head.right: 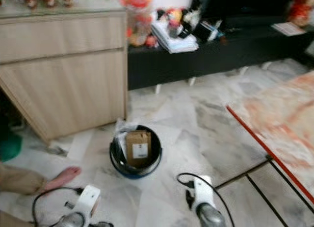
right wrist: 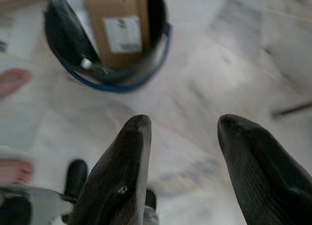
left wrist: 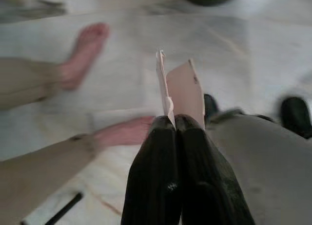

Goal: Picking trash to rubbish bin

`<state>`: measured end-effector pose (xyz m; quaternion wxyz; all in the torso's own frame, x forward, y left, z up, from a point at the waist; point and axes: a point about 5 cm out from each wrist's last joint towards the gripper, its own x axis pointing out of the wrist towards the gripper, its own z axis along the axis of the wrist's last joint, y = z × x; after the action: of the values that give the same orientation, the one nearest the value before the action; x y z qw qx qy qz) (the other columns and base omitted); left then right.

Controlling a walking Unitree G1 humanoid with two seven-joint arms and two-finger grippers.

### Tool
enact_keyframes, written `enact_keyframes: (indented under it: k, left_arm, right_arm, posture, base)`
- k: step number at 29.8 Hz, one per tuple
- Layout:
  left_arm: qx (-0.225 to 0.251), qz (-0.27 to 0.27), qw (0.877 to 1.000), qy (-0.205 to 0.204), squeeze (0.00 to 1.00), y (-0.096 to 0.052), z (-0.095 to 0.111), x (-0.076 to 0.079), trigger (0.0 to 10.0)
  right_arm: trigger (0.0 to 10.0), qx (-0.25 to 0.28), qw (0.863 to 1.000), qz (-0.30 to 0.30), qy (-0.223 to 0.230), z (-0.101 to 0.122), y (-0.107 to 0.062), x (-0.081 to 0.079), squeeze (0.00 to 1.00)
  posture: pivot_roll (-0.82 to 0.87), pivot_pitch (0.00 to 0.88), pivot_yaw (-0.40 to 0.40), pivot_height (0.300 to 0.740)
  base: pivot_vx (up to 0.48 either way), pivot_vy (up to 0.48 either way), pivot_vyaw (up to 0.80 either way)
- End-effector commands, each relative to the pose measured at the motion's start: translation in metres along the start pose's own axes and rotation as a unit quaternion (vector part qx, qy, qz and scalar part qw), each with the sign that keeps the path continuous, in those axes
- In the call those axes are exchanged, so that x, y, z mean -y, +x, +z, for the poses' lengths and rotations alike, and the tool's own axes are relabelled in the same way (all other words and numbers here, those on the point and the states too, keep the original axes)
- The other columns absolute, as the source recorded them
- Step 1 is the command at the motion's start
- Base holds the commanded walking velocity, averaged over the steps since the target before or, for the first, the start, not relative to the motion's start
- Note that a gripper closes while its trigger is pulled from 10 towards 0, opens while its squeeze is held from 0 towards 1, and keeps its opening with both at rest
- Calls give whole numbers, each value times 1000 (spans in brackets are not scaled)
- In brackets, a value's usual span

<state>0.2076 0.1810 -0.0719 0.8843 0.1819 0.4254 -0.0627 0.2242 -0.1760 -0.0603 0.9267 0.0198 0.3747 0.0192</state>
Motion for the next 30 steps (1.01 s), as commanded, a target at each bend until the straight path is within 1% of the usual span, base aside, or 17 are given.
enact_keyframes:
  k: [1,13,17,18,27,30]
  left_arm:
    - [-4,-15,1000,-3,0,0,0,12,10000]
    - [-7,-14,1000,-3,0,-1,-3,12,10000]
    - [-7,-14,1000,-3,0,-1,-2,12,10000]
    - [-7,-14,1000,-3,0,-1,-2,12,10000]
    - [-4,-15,1000,-1,0,0,-1,12,10000]
    - [7,-15,1000,0,0,0,4,12,10000]
  right_arm:
    - [10000,-15,1000,-20,13,-11,-5,14,0]
    - [10000,-14,1000,-20,18,-11,-5,14,0]
    - [10000,-15,1000,-18,21,-12,-5,13,0]
    - [10000,-15,1000,-19,14,-12,-5,13,0]
    - [10000,-12,1000,-18,18,-11,-5,13,0]
    - [10000,-12,1000,-17,17,-11,-5,13,0]
  posture:
    - [92,137,-124,740]
    - [91,128,-117,740]
    - [91,121,-116,740]
    - [91,119,-115,740]
    - [92,111,-113,740]
    - [90,106,-112,740]
  base:
    - [401,0,0]
    - [398,0,0]
    - [397,0,-800]
    - [394,0,0]
    - [394,0,0]
    - [341,0,0]
